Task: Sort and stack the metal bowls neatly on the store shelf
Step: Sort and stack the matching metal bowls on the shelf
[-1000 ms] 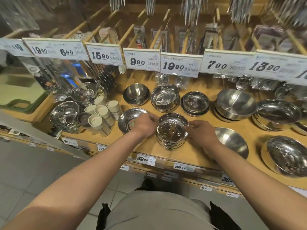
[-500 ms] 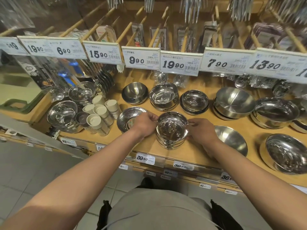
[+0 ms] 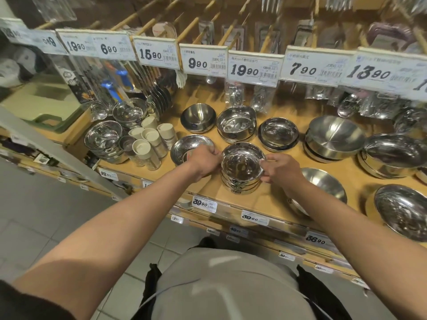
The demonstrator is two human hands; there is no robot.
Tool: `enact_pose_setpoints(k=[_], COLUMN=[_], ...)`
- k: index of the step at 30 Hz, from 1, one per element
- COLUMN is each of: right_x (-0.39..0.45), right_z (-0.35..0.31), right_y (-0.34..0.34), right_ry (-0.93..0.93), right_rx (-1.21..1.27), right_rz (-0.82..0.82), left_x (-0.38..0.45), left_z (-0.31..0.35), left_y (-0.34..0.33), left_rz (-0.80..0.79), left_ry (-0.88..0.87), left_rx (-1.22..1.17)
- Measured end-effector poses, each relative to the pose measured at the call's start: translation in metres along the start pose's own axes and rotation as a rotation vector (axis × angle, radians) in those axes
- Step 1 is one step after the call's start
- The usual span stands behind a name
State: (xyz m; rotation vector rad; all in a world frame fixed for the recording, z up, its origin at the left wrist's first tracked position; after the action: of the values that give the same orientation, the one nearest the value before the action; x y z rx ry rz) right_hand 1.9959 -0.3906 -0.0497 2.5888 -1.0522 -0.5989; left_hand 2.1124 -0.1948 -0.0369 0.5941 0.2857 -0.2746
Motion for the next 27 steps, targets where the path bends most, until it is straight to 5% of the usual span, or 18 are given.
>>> enact_pose_setpoints(k=[7, 27], right_x=[-0.008, -0.005], right_z=[0.003, 0.008], right_y=[0.007, 0.059], right_ry=[-0.026, -0.043], right_rx=[-0.040, 0.111], right_rz=[-0.026, 0.032], left_x=[-0.020, -0.033], left_z=[-0.006, 0.000], left_y=[0.011, 0.055], left_rz=[0.057, 0.118], left_ry=[0.112, 0.020], left_rx=[-0.126, -0.215])
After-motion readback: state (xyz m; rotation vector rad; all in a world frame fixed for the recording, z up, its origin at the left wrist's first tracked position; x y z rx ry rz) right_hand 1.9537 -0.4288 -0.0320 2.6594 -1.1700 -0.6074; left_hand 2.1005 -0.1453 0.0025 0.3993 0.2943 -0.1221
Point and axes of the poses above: each hand's wrist, its own x-axis towards the middle knuckle, its own y-axis out of the back of the hand, z = x × y, the point moved 9 cm from there along x, towards the middle knuckle, and after that the axes turned 14 degrees about z, right-handed, at the moved point
